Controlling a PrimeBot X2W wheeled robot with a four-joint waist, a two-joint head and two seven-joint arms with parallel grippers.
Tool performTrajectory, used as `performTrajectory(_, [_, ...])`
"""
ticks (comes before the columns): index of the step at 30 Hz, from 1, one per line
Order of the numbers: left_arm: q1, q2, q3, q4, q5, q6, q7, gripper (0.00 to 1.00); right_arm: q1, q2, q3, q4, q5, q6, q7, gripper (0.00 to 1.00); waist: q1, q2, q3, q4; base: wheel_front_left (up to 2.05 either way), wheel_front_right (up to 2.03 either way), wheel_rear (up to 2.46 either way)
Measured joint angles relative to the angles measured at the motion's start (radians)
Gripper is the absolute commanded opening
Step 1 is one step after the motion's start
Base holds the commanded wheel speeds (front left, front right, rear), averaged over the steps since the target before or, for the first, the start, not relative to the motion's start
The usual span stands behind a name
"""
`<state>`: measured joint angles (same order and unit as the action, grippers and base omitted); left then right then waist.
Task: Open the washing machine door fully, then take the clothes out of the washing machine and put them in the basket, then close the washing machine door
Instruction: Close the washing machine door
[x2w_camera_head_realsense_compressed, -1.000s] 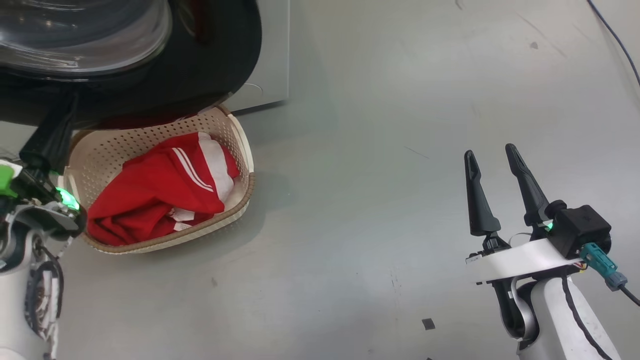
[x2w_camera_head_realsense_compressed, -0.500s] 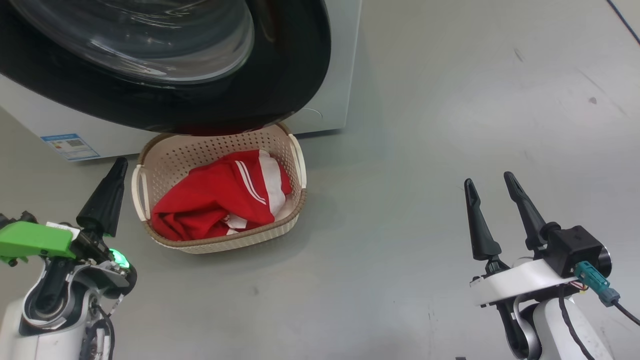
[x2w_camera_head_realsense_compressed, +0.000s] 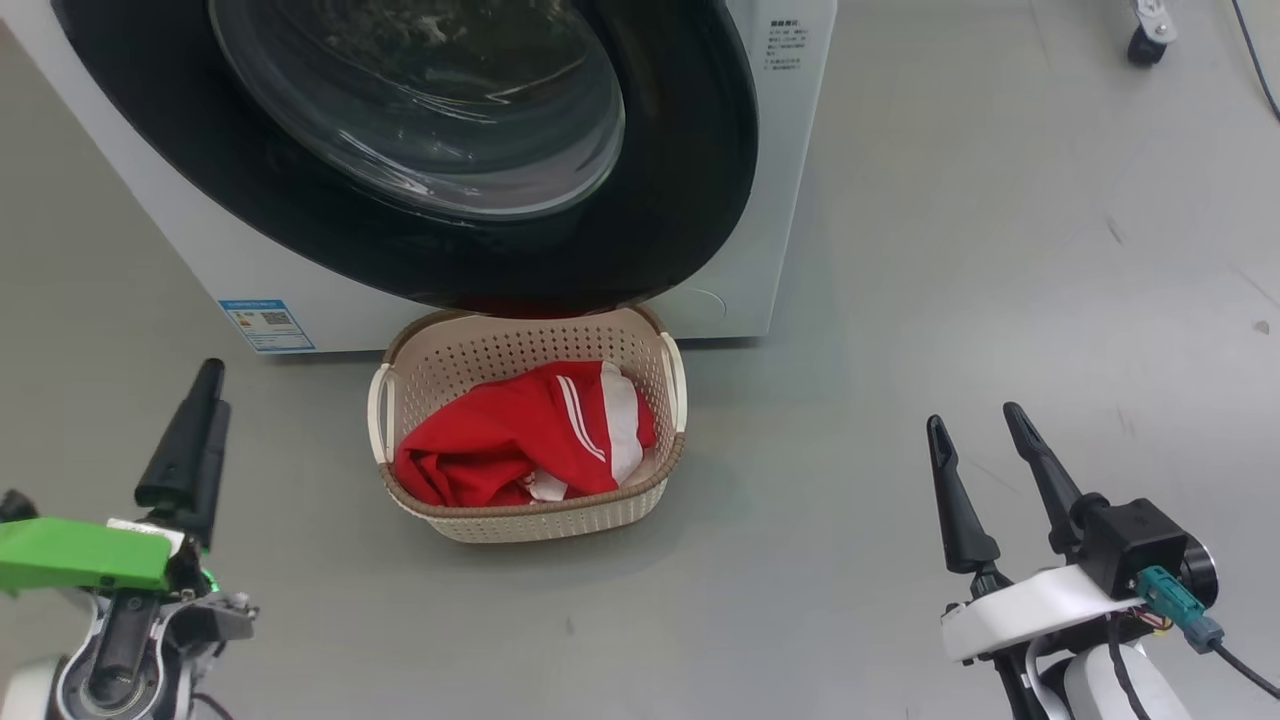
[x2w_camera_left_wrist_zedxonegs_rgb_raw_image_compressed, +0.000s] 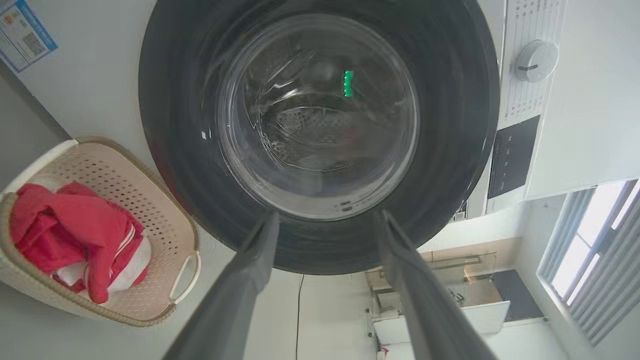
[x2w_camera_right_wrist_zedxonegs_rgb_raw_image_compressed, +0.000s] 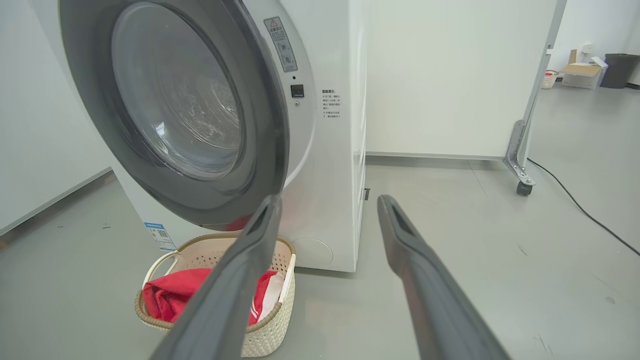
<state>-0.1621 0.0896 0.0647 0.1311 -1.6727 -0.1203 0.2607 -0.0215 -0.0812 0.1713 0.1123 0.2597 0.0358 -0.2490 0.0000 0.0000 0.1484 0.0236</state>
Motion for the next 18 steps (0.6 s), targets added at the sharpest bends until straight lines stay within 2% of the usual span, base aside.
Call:
performTrajectory(3, [0.026,0.041,-0.002,-0.058,0.137,0.000,-0.062,1.00,0.012,0.001,0.004,0.005,-0.004,0.000,0.000,1.00,0.0000,0.0000,-0.024,0.014,0.00,0.00,0.00])
performTrajectory(4, [0.041,0.072,-0.026,-0.099,0.240,0.000,-0.093,1.00,0.017,0.001,0.004,0.005,-0.007,0.000,0.000,1.00,0.0000,0.0000,-0.038,0.022,0.00,0.00,0.00])
performTrajectory(8, [0.061,0.105,-0.075,-0.174,0.426,0.000,-0.177,1.00,0.031,0.001,0.008,0.004,-0.007,-0.002,0.000,1.00,0.0000,0.0000,-0.061,0.036,0.00,0.00,0.00])
performTrajectory(10, [0.073,0.140,-0.102,-0.200,0.540,0.000,-0.218,1.00,0.034,0.001,0.012,0.005,-0.007,-0.002,0.000,1.00,0.0000,0.0000,-0.070,0.040,0.00,0.00,0.00])
performTrajectory(16, [0.144,0.243,-0.163,-0.216,0.801,0.002,-0.344,1.00,0.038,-0.001,0.012,0.004,-0.016,-0.002,0.000,1.00,0.0000,0.0000,-0.098,0.045,0.00,0.00,0.00])
performTrajectory(18, [0.169,0.250,-0.179,-0.215,0.882,0.029,-0.369,1.00,0.046,-0.003,0.012,0.004,-0.018,-0.003,0.000,1.00,0.0000,0.0000,-0.108,0.044,0.00,0.00,0.00])
